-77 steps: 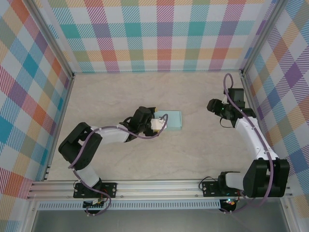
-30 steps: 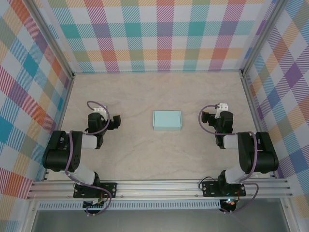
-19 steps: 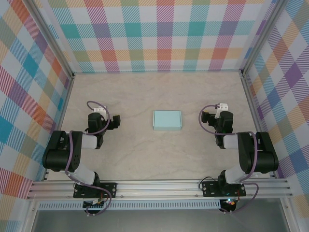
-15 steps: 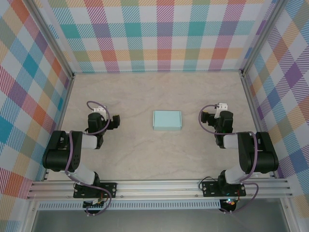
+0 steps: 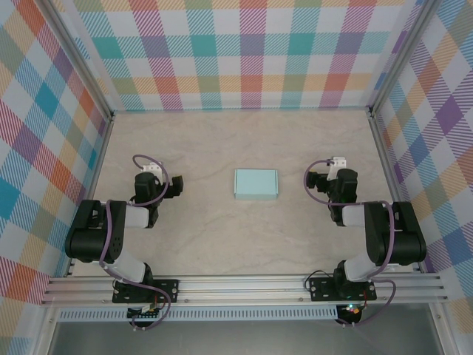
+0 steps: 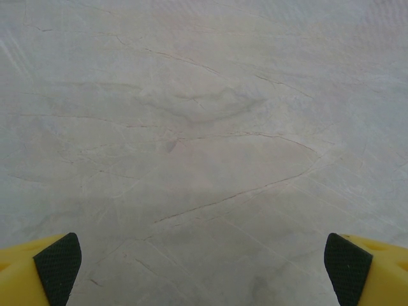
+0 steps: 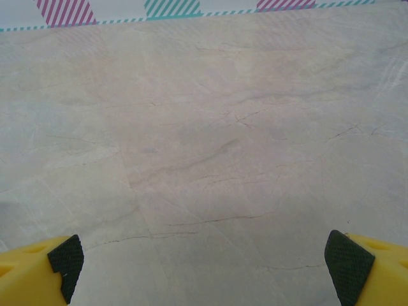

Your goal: Fold the paper box

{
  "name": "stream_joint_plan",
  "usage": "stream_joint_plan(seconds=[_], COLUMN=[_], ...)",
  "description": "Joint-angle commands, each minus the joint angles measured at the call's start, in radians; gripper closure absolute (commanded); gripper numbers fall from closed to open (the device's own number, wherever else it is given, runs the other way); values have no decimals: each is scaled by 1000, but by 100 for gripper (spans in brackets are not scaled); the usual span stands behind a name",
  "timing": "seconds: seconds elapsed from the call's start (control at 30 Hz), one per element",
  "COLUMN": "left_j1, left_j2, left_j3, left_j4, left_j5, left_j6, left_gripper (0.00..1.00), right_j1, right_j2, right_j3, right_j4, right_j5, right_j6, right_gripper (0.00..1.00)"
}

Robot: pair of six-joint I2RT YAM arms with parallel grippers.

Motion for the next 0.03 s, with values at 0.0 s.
stream_joint_plan(seconds=[0.0], left_j1=[-9], left_j2=[-8], left_j3=[15], left_j4=[36], left_j5=[-14], left_j6=[-8], left_gripper=[0], right_j1=[-7], right_j2=[2], right_j3=[17], right_j4=[10], right_j5=[-26], right_j6=[-8], right_gripper=[0])
